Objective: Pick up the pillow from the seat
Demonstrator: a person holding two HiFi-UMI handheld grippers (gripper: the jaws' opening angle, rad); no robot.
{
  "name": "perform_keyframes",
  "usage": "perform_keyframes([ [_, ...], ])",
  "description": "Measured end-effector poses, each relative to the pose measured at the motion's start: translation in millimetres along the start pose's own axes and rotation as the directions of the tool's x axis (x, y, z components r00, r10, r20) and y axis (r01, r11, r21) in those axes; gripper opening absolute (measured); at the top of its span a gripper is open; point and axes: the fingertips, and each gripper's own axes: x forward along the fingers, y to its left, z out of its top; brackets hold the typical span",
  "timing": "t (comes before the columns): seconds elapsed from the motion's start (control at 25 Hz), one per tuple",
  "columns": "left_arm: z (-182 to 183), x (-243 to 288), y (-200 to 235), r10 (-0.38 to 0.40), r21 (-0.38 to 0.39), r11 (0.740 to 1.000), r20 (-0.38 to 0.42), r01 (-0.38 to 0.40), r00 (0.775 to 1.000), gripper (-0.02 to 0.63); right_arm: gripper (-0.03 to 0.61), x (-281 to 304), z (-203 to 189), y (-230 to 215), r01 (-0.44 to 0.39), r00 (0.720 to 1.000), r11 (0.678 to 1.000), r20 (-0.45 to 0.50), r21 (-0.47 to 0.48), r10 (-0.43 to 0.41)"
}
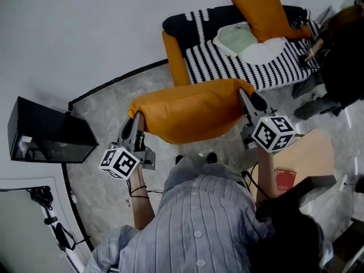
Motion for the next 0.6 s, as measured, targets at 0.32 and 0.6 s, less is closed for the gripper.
perform_keyframes([
  [0.32, -3.3, -19.1, 30.7, 0.033, -0.001, 0.999, -0.044, -0.033, 0.999, 0.041, 0.087, 5.4, -21.1, 26.9, 0.032, 0.999, 0.999, -0.013, 0.0, -0.032],
  [0.6, 2.4, -55.8, 73.1, 0.03, 0.01, 1.0, -0.051, -0.03, 0.998, 0.038, 0.087, 11.1, -54.0, 73.5, 0.064, 0.997, 0.998, -0.031, -0.011, -0.064],
])
